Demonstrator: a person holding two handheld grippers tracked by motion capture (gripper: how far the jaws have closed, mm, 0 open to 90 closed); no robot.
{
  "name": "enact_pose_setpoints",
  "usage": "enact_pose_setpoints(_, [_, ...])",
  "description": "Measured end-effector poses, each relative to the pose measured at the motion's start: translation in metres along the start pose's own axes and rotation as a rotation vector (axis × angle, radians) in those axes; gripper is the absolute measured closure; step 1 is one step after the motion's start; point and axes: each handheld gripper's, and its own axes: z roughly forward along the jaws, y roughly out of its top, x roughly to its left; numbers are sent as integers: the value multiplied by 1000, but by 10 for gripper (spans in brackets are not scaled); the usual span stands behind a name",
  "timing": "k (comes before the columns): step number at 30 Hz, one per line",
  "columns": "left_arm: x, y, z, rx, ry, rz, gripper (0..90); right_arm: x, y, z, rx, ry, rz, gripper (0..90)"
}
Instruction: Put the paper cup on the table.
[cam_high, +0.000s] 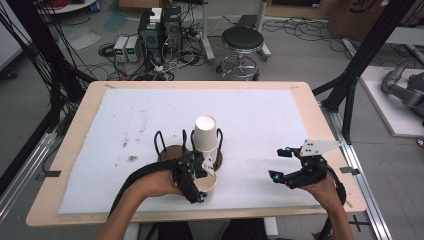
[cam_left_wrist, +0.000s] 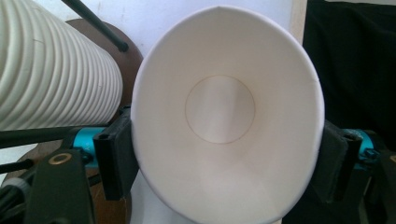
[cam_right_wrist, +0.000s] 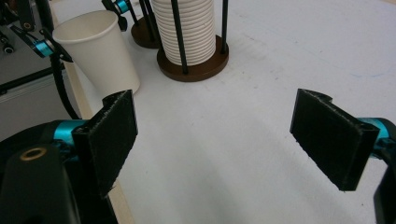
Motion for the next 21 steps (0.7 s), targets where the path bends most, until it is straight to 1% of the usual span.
enact_pose_setpoints(7, [1,0,0,-1,-13,-4,202,0,0,0,-1,0,1,153])
enact_pose_setpoints(8, [1,0,0,2,-11,2,196,0,0,1,-1,2,0,153])
enact_pose_setpoints(10, [1,0,1,-3,-20,0,188,1,0,1,1,0,0,153])
enact_pose_setpoints(11, [0,0,1,-8,-17,-4,182,1,0,1,1,1,1,153])
enact_pose_setpoints(13, [1,0,0,-19,-22,1,173,1,0,1,0,0,0,153])
enact_pose_setpoints(16, [1,-1,0,-30,-35,-3,124,1,0,1,2,2,1,153])
enact_pose_setpoints(18, [1,-1,1,-34,-31,-9,90,1,0,1,0,0,1,153])
enact_pose_setpoints(21, [2,-2,0,-45,-21,-14,73,1,-1,1,2,1,6,153])
